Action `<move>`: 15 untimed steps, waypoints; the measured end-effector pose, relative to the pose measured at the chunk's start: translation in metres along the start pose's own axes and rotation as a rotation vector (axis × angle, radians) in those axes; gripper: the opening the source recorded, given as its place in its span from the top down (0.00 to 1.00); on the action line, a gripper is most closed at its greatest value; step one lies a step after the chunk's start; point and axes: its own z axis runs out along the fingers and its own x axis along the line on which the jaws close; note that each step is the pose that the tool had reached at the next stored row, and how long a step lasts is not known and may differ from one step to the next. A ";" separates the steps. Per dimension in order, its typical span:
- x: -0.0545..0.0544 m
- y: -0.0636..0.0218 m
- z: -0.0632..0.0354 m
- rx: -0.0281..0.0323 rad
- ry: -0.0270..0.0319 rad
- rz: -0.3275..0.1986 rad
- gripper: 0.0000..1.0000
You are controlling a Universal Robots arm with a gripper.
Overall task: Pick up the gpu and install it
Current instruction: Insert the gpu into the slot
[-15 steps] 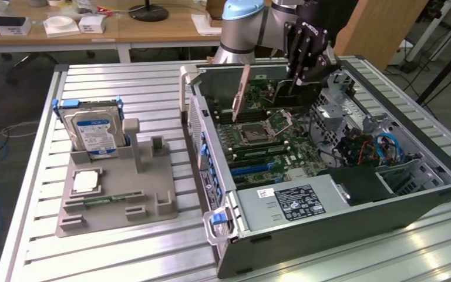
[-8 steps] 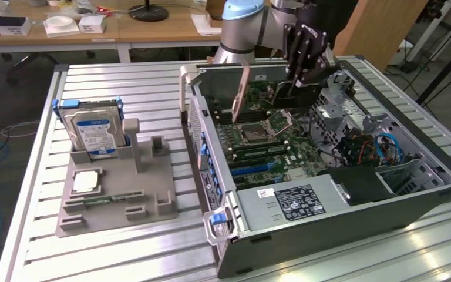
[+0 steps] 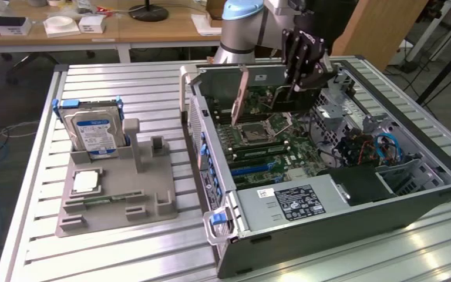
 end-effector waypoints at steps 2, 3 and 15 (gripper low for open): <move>0.000 0.0000 0.0019 0.0039 0.0001 0.000 0.74; 0.000 0.0000 0.0029 0.0068 0.0001 0.000 0.74; 0.000 -0.0002 0.0096 0.0155 0.0002 0.000 0.74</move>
